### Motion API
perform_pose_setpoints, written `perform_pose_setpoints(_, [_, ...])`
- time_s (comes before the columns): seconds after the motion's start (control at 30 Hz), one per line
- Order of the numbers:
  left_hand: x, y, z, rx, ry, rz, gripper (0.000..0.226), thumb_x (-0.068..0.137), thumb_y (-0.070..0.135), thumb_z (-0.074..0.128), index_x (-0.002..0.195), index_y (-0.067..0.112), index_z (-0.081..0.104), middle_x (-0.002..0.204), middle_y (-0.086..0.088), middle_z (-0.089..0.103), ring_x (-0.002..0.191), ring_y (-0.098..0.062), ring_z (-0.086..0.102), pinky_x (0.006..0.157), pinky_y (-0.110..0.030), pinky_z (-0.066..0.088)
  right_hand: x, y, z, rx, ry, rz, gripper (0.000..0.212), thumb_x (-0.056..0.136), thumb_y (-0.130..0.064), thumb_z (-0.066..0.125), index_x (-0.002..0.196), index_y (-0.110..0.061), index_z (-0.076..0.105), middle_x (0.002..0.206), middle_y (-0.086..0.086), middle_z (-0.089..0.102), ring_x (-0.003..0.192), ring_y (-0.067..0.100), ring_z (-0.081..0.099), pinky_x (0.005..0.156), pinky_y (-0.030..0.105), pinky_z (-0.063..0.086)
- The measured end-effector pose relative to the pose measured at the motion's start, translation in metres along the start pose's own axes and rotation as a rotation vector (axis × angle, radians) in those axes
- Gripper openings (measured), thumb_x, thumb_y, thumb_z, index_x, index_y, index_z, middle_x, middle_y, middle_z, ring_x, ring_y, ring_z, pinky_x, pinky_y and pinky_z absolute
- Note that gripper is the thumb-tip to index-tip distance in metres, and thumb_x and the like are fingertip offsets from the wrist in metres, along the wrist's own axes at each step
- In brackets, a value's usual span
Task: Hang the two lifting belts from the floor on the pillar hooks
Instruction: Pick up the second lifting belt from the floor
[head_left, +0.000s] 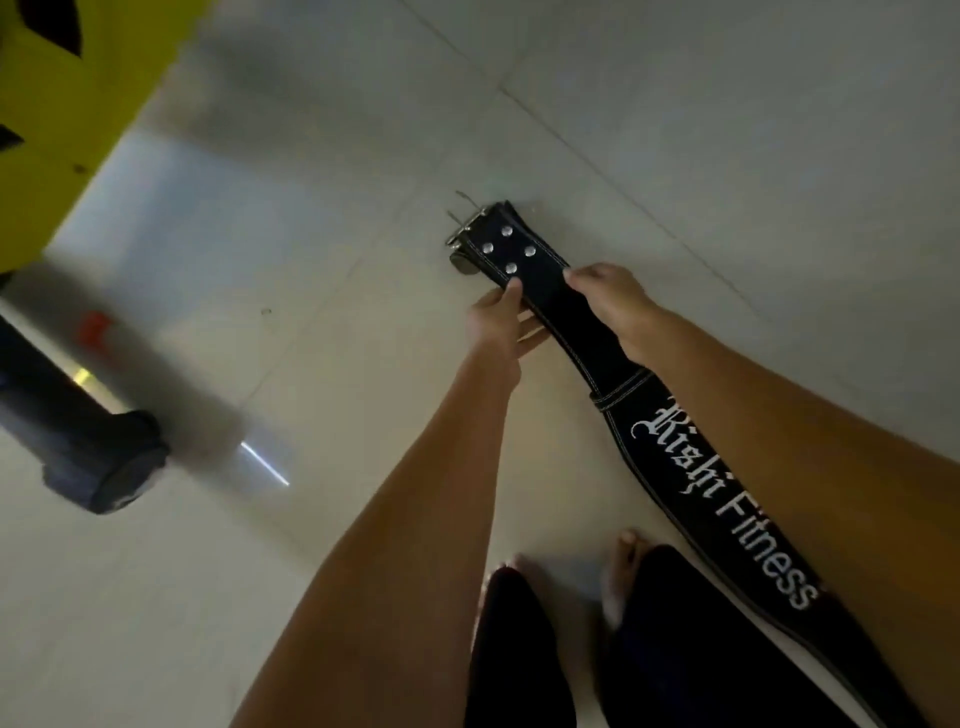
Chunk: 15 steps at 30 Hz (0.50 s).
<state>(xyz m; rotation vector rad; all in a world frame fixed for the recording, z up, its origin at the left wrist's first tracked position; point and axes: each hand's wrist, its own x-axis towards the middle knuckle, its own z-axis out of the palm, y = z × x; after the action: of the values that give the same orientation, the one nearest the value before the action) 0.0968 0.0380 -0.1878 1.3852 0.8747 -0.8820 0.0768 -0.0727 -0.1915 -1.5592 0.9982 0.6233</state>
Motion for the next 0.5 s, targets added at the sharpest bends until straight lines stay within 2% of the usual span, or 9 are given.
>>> perform_pose_setpoints(0.1, [-0.077,0.019,0.004,-0.037,0.004,0.001,0.015,0.095,0.015,0.052,0.096,0.005,0.062,0.080,-0.007,0.066,0.066,-0.020,0.066,0.060,-0.027,0.059,-0.073,-0.026,-0.035,0.028,0.088,-0.050,0.035,0.087,-0.033,0.059,0.099,-0.001,0.067,0.098,0.015,0.067,0.096,0.029,0.064,0.091,0.041,0.049])
perform_pose_setpoints(0.2, [-0.198,0.045,0.018,-0.005,-0.102,-0.001,0.014,0.094,0.012,0.054,0.088,0.004,0.063,0.077,-0.010,0.067,0.058,-0.019,0.068,0.058,-0.028,0.060,-0.191,-0.063,-0.085,0.070,0.091,-0.049,0.033,0.084,-0.031,0.063,0.089,0.001,0.070,0.085,0.013,0.067,0.080,0.025,0.063,0.078,0.037,0.049])
perform_pose_setpoints(0.23, [-0.245,0.053,0.024,0.022,-0.151,0.009,0.016,0.094,0.012,0.053,0.091,0.001,0.064,0.077,-0.011,0.067,0.056,-0.018,0.068,0.057,-0.027,0.059,-0.237,-0.075,-0.104,0.094,0.111,-0.061,0.031,0.084,-0.029,0.064,0.089,0.001,0.070,0.084,0.013,0.067,0.078,0.024,0.061,0.076,0.036,0.048])
perform_pose_setpoints(0.3, [-0.348,0.071,0.039,0.108,-0.244,0.044,0.022,0.095,0.016,0.052,0.102,-0.001,0.064,0.082,-0.013,0.068,0.057,-0.016,0.069,0.057,-0.024,0.058,-0.335,-0.098,-0.142,0.176,0.210,-0.076,0.026,0.083,-0.024,0.065,0.094,-0.001,0.071,0.089,0.014,0.069,0.081,0.022,0.061,0.081,0.040,0.050])
perform_pose_setpoints(0.4, [-0.489,0.103,0.067,0.133,-0.323,0.181,0.021,0.091,0.024,0.059,0.092,0.006,0.070,0.079,-0.007,0.072,0.064,-0.015,0.069,0.059,-0.023,0.056,-0.479,-0.131,-0.192,0.356,0.374,-0.132,0.029,0.083,-0.022,0.067,0.103,-0.002,0.070,0.101,0.014,0.072,0.088,0.019,0.064,0.090,0.037,0.052])
perform_pose_setpoints(0.43, [-0.531,0.113,0.076,0.119,-0.357,0.247,0.017,0.089,0.023,0.062,0.088,0.008,0.070,0.077,-0.005,0.071,0.066,-0.014,0.068,0.061,-0.023,0.056,-0.521,-0.141,-0.205,0.419,0.419,-0.176,0.027,0.082,-0.021,0.067,0.101,-0.003,0.071,0.098,0.011,0.073,0.088,0.020,0.066,0.089,0.037,0.053])
perform_pose_setpoints(0.5, [-0.605,0.128,0.091,0.151,-0.468,0.392,0.007,0.087,0.014,0.064,0.085,0.010,0.070,0.075,0.000,0.071,0.068,-0.011,0.066,0.067,-0.024,0.056,-0.593,-0.159,-0.230,0.572,0.517,-0.270,0.010,0.082,-0.018,0.067,0.086,-0.014,0.075,0.080,0.002,0.073,0.080,0.021,0.066,0.082,0.037,0.054])
